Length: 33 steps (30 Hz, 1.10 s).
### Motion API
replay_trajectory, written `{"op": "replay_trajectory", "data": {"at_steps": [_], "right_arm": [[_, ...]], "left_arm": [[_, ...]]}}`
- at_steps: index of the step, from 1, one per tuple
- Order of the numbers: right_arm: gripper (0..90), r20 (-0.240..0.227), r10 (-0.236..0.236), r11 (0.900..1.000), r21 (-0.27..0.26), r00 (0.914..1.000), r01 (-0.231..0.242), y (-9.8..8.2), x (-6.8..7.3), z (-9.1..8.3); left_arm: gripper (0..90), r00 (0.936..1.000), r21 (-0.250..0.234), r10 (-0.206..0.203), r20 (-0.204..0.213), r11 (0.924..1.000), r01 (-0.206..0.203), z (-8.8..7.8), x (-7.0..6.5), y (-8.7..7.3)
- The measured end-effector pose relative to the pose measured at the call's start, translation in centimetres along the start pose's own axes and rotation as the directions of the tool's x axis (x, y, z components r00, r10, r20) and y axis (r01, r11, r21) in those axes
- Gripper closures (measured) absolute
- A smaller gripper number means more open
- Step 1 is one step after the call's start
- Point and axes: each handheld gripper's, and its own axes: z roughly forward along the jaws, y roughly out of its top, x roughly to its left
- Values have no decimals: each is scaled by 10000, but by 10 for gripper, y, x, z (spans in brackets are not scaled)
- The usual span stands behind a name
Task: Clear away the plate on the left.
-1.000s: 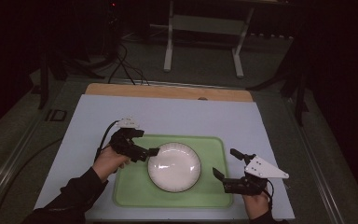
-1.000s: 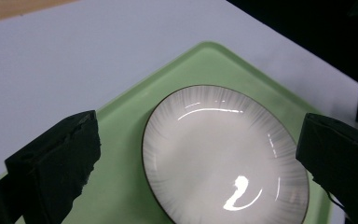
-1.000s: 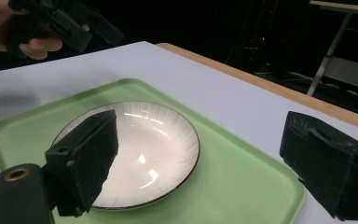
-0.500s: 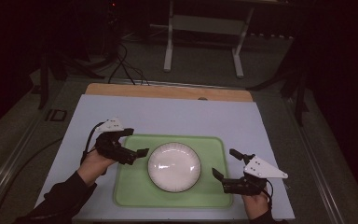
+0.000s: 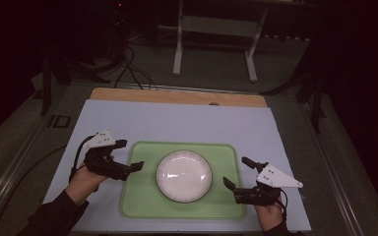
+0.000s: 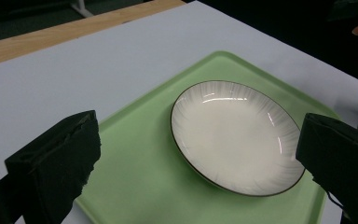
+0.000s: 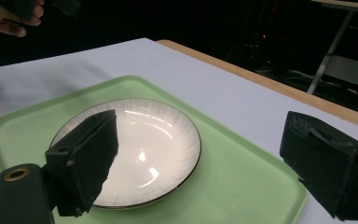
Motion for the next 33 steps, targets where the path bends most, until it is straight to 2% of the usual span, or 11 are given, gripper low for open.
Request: {"op": "replay_trajectory", "data": {"at_steps": [11, 25, 33], "right_arm": [[111, 16, -37, 10000, 41, 10000, 37, 0, 0, 0], [111, -10, -55, 10000, 9, 10000, 55, 0, 0, 0], [111, -47, -67, 10000, 32, 10000, 67, 0, 0, 0]], "left_arm": [[0, 9996, -46, -58, -258, 10000, 57, -5, -1, -19], [0, 9984, -22, -213, -524, 9998, 212, 2, 1, -43], [0, 9976, -132, -158, -681, 9998, 149, 5, 2, -49]]}}
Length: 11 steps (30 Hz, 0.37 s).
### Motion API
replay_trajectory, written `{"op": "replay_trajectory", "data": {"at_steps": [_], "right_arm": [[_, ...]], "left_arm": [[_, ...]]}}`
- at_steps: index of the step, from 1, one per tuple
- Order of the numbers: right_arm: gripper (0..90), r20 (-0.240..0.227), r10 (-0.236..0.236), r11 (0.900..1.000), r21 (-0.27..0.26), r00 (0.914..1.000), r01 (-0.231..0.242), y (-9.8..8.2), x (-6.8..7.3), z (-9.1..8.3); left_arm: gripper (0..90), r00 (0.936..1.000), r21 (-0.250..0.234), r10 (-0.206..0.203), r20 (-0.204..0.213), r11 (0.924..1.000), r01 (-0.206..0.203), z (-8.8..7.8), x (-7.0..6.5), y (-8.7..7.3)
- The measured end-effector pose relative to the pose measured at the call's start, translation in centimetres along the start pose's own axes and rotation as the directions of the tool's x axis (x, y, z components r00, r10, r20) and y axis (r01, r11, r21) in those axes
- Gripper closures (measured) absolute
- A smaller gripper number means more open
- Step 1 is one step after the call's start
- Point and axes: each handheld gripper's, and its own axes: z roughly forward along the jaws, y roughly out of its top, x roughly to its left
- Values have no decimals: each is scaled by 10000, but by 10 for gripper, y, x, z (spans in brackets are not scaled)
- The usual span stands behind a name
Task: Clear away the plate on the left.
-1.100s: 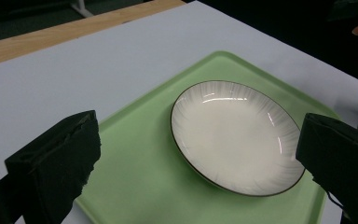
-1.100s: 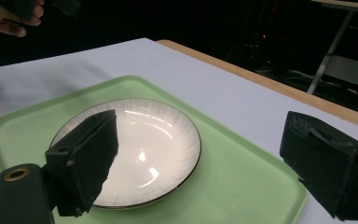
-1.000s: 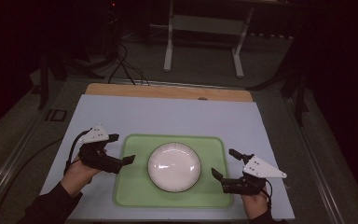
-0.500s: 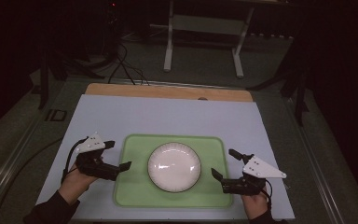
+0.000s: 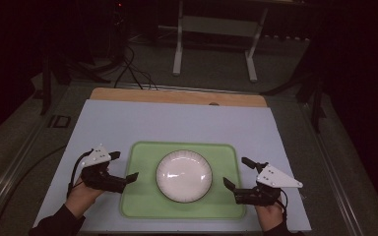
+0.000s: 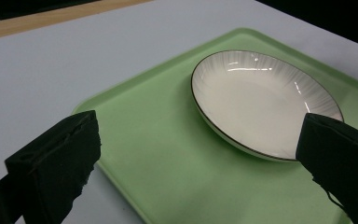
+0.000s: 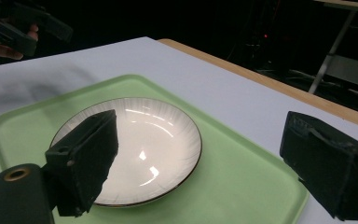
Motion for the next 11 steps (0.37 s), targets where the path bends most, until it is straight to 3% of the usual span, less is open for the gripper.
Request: {"op": "replay_trajectory", "data": {"at_steps": [11], "right_arm": [[111, -2, 85, 10000, 8, 10000, -85, 0, -1, -1]], "left_arm": [[0, 10000, 53, 0, -39, 10000, 0, 3, 0, -5]]}}
